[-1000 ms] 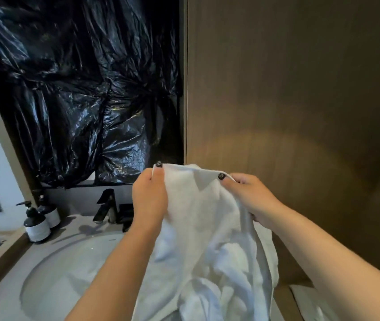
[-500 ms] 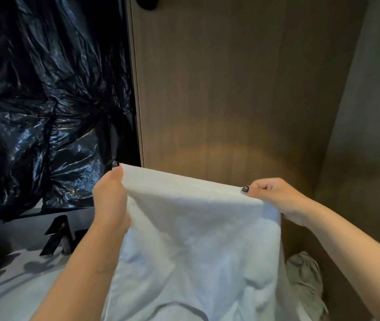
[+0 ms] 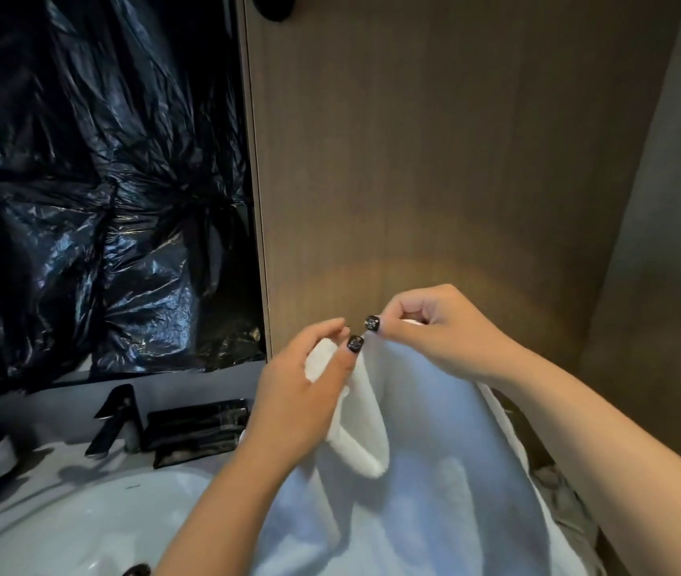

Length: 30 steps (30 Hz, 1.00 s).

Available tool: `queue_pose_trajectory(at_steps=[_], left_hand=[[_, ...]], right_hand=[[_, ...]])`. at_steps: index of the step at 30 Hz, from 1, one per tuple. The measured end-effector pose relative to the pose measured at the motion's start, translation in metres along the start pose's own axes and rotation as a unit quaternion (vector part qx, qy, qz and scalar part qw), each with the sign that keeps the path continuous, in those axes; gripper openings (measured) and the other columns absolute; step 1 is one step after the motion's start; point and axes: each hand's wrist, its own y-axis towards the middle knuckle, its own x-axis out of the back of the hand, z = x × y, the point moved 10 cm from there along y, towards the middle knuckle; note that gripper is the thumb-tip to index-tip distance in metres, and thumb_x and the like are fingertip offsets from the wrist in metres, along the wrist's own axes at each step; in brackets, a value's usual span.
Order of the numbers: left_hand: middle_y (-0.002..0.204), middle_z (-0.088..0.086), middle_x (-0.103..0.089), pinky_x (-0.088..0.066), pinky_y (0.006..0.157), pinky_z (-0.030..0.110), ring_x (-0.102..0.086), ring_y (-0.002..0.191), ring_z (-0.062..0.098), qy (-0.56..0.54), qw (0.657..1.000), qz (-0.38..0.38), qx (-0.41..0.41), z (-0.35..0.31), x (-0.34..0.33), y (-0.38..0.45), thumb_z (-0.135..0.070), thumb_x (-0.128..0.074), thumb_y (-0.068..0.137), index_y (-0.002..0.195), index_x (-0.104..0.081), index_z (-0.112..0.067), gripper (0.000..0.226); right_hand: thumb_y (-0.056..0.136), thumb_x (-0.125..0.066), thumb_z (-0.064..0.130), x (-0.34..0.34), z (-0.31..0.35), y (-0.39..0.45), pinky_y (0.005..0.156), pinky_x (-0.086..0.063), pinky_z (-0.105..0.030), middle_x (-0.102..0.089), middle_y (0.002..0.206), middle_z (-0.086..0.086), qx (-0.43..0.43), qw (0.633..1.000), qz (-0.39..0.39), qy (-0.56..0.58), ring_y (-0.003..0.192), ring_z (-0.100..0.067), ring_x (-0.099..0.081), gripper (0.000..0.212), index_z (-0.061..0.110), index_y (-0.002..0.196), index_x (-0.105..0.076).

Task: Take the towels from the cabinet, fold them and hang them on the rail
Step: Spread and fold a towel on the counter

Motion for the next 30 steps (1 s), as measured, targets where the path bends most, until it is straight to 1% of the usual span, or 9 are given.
queue_pose_trajectory(at_steps=[3,5,11,16,19,24,26,28,30], left_hand=[[0.084,-0.028,-0.066,-0.043,0.068,0.013,-0.059,0.078,-0.004,0.001,1.0,0.03,-0.002,0.005,-0.019,-0.009,-0.049,-0.056,0.092,0.098,-0.066,-0.037,0.016],[0.074,-0.016,-0.062,-0.04,0.061,0.017,-0.054,0.067,0.003,0.019,1.0,0.01,-0.005,0.011,-0.019,-0.015,-0.043,-0.051,0.098,0.088,-0.062,-0.029,0.021],[0.075,-0.006,-0.06,-0.04,0.059,0.015,-0.052,0.065,0.002,0.001,0.996,-0.08,0.043,0.029,0.003,-0.022,-0.024,-0.047,0.1,0.081,-0.057,-0.02,0.022],[0.072,0.003,-0.058,-0.039,0.062,0.031,-0.048,0.064,0.01,0.011,0.986,-0.123,0.115,0.057,0.034,-0.025,-0.013,-0.049,0.098,0.078,-0.057,-0.014,0.021],[0.072,0.004,-0.056,-0.038,0.063,0.035,-0.047,0.066,0.018,0.032,0.975,-0.159,0.151,0.07,0.054,-0.026,-0.012,-0.049,0.096,0.076,-0.055,-0.013,0.021],[0.077,0.007,-0.056,-0.041,0.069,0.041,-0.049,0.074,0.026,0.094,0.959,-0.19,0.188,0.079,0.083,-0.018,-0.015,-0.045,0.094,0.081,-0.055,-0.007,0.019],[0.086,-0.003,-0.062,-0.042,0.077,0.041,-0.054,0.086,0.023,0.129,0.96,-0.174,0.179,0.071,0.081,-0.015,-0.019,-0.049,0.096,0.087,-0.062,-0.017,0.016],[0.106,-0.016,-0.062,-0.038,0.088,0.03,-0.053,0.103,0.012,0.14,0.967,-0.155,0.144,0.055,0.071,-0.016,-0.024,-0.059,0.095,0.11,-0.066,-0.03,0.017],[0.127,-0.017,-0.056,-0.032,0.097,0.019,-0.049,0.117,0.006,0.164,0.976,-0.114,0.088,0.039,0.053,-0.013,-0.025,-0.065,0.092,0.132,-0.058,-0.03,0.04]], right_hand=[[0.091,-0.066,0.012,-0.01,-0.004,0.002,0.053,-0.031,-0.012,-0.053,0.052,0.012,-0.003,1.0,0.003,0.025,0.051,0.0,-0.042,0.024,0.007,0.068,-0.066],[0.091,-0.066,0.009,-0.014,-0.013,-0.001,0.051,-0.03,-0.009,-0.05,0.048,0.017,-0.014,0.999,0.001,0.046,0.047,0.001,-0.041,0.026,0.012,0.065,-0.064],[0.082,-0.074,0.037,-0.025,-0.051,-0.019,0.061,-0.03,-0.029,-0.04,0.056,-0.002,-0.067,0.994,0.011,0.082,0.053,-0.012,-0.032,0.047,-0.004,0.067,-0.057],[0.077,-0.078,0.037,0.001,-0.089,-0.035,0.056,-0.037,-0.017,-0.05,0.055,0.005,-0.115,0.993,-0.013,0.036,0.054,-0.006,-0.044,0.036,0.012,0.06,-0.058],[0.072,-0.079,0.038,0.02,-0.102,-0.042,0.054,-0.041,-0.017,-0.06,0.062,-0.002,-0.118,0.992,-0.032,0.02,0.057,-0.01,-0.052,0.035,0.007,0.068,-0.064],[0.085,-0.074,0.02,0.042,-0.102,-0.04,0.058,-0.046,-0.015,-0.065,0.071,0.008,-0.092,0.993,-0.077,-0.016,0.064,-0.008,-0.057,0.009,0.017,0.079,-0.068],[0.089,-0.07,0.017,0.039,-0.094,-0.035,0.061,-0.046,-0.021,-0.065,0.075,0.01,-0.065,0.995,-0.073,-0.031,0.069,-0.01,-0.059,0.006,0.02,0.084,-0.07],[0.091,-0.067,0.014,0.032,-0.084,-0.031,0.066,-0.049,-0.03,-0.066,0.079,0.009,-0.041,0.997,-0.061,-0.037,0.074,-0.014,-0.061,0.007,0.018,0.087,-0.071],[0.091,-0.068,0.013,0.018,-0.071,-0.028,0.069,-0.05,-0.031,-0.067,0.081,0.01,-0.018,0.999,-0.031,-0.034,0.077,-0.014,-0.062,0.005,0.016,0.088,-0.071]])
